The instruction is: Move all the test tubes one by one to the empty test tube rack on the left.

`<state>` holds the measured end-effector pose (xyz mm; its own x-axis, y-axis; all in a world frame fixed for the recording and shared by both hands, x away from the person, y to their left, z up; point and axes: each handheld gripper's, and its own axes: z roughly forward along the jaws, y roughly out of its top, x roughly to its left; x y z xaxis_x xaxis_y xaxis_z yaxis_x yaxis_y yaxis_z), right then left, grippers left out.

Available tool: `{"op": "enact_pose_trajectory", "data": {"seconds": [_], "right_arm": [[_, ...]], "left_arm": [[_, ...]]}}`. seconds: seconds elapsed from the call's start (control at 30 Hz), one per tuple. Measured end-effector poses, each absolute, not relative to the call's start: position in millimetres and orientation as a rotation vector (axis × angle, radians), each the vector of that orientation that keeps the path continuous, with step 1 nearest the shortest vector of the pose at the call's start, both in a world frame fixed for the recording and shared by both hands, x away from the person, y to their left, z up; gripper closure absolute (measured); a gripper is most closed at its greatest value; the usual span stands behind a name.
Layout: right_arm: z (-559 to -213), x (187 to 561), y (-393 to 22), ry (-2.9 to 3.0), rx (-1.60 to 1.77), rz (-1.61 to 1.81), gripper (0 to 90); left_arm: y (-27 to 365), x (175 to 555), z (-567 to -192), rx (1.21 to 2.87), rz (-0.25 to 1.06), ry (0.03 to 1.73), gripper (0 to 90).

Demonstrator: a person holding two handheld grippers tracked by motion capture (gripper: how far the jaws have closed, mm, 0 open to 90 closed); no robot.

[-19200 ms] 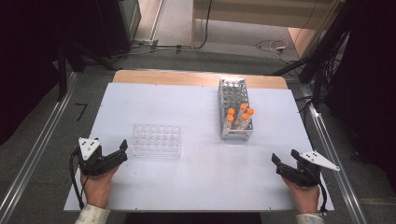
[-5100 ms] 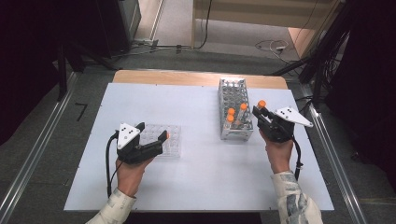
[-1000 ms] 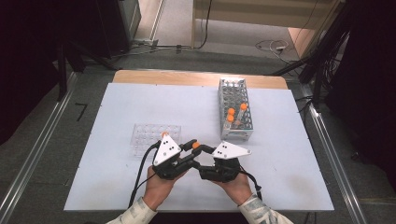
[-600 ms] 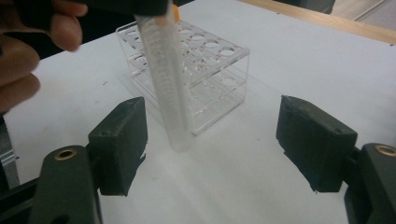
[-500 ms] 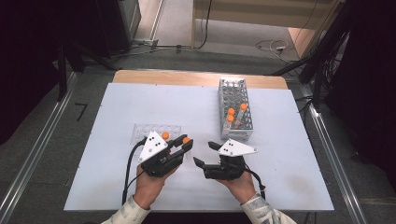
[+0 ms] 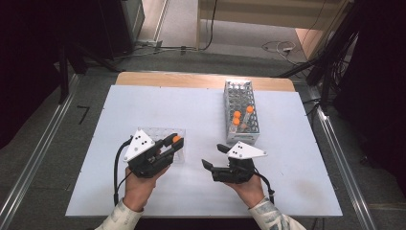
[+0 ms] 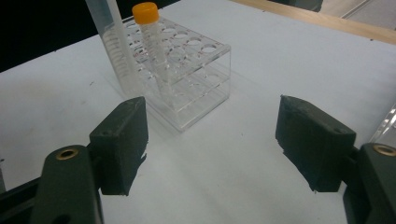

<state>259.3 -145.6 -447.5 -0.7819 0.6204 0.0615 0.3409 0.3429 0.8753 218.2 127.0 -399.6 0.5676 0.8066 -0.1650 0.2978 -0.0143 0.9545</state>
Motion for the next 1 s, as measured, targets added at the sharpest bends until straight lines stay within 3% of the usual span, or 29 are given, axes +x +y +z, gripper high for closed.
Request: {"op": "enact_pose_trajectory", "data": {"seconds": [0.53,1.0], "right_arm": [[-447,261,-149,2.314,0.879,1.416,24.6],[-450,262,-148,2.32,0.887,1.4,25.1]], "left_arm": [[162,221,-390,1.551,0.648,1.034,69.2],[159,235,-402,1.549,0.724,1.055,69.2]]}}
